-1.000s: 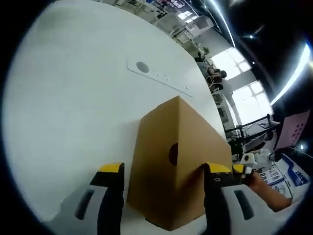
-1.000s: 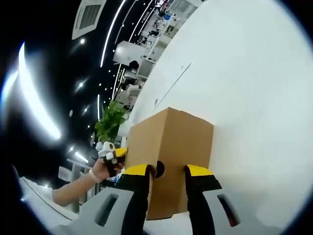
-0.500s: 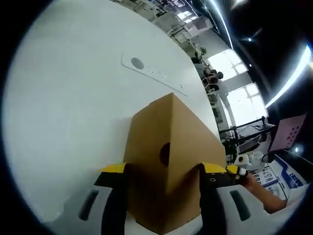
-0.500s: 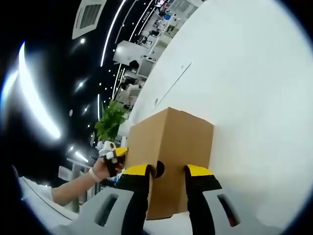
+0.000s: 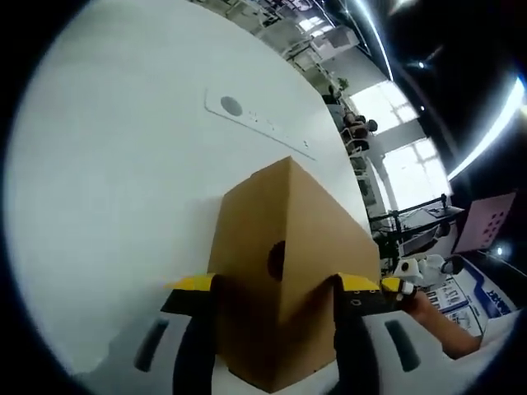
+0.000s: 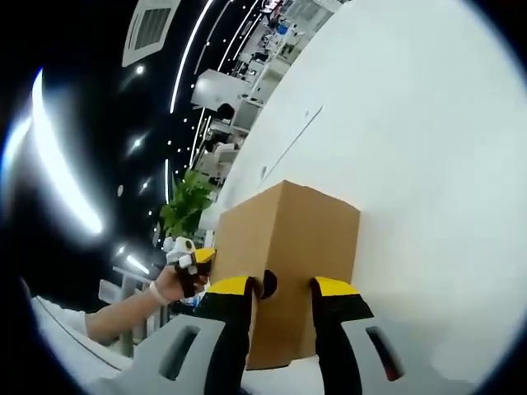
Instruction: Operate the shoe box by opening the lid, removing the specified soft item, and placing it in the target area until the item is outside and the box remains undamaged.
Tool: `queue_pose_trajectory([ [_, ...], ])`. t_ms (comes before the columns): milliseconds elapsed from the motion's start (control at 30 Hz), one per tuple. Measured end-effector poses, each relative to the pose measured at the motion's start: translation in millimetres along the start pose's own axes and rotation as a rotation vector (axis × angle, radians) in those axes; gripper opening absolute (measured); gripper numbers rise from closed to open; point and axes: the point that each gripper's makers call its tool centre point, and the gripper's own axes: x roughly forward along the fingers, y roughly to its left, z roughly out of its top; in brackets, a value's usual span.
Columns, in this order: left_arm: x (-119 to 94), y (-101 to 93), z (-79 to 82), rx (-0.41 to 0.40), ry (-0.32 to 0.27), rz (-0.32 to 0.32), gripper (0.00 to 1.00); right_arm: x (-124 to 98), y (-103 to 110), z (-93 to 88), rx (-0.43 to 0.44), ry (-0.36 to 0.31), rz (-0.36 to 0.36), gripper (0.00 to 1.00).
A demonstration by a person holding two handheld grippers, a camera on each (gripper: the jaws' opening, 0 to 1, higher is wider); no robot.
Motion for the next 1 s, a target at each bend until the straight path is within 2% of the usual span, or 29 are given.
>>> queue_pose_trajectory([
  [133,-2,1.2,2.1,-0.004,-0.003,-0.006,0.53,0,0,0.4,0.000,0.004,-0.001,0.28],
  [233,-6,1.9,6.6,-0.037,-0.019,-0.015,0.48,0,0,0.5,0.000,0.003,-0.001,0.28],
  [733,-14,1.2,12.4,-0.033,-0.036,-0.041,0.36,0,0,-0.4,0.002,-0.005,-0.005,0.28],
  [1000,-14,1.1,12.5,-0.041,-0.039,-0.052,0.35,1,0,-0.6,0.003,-0.001,-0.006,0.28],
])
